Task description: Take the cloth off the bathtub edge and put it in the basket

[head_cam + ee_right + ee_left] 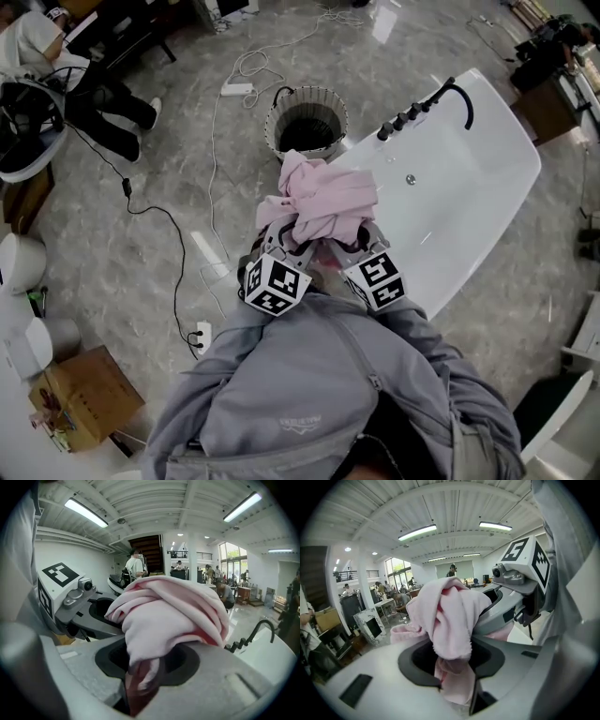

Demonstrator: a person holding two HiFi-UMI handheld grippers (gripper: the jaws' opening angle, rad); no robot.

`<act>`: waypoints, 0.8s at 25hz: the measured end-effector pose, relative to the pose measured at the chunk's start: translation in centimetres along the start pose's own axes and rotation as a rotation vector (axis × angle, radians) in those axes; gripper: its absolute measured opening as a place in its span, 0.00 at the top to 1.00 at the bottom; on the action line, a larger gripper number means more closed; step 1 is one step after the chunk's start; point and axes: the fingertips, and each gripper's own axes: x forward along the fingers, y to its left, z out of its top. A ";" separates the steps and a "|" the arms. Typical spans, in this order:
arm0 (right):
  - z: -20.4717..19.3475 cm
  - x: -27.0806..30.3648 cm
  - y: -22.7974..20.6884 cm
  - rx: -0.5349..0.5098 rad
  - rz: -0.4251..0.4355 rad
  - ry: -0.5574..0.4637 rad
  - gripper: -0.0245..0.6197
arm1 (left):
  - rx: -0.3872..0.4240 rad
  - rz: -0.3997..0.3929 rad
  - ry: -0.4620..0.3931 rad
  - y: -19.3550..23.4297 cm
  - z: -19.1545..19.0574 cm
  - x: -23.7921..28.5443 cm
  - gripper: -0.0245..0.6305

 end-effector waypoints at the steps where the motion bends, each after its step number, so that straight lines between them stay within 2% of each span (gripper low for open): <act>1: 0.4 -0.1 0.1 -0.010 0.011 -0.007 0.75 | -0.004 0.019 -0.003 0.2 0.2 -0.4 0.73; 7: 3.4 0.8 0.6 -0.119 0.098 -0.043 0.75 | -0.063 0.173 -0.035 2.5 1.0 -2.0 0.74; 14: 6.7 4.4 3.9 -0.211 0.225 -0.056 0.75 | -0.169 0.329 -0.045 6.5 -0.9 -5.5 0.74; 20: 10.2 9.4 6.1 -0.267 0.298 -0.086 0.75 | -0.223 0.434 -0.050 12.1 -3.0 -7.9 0.74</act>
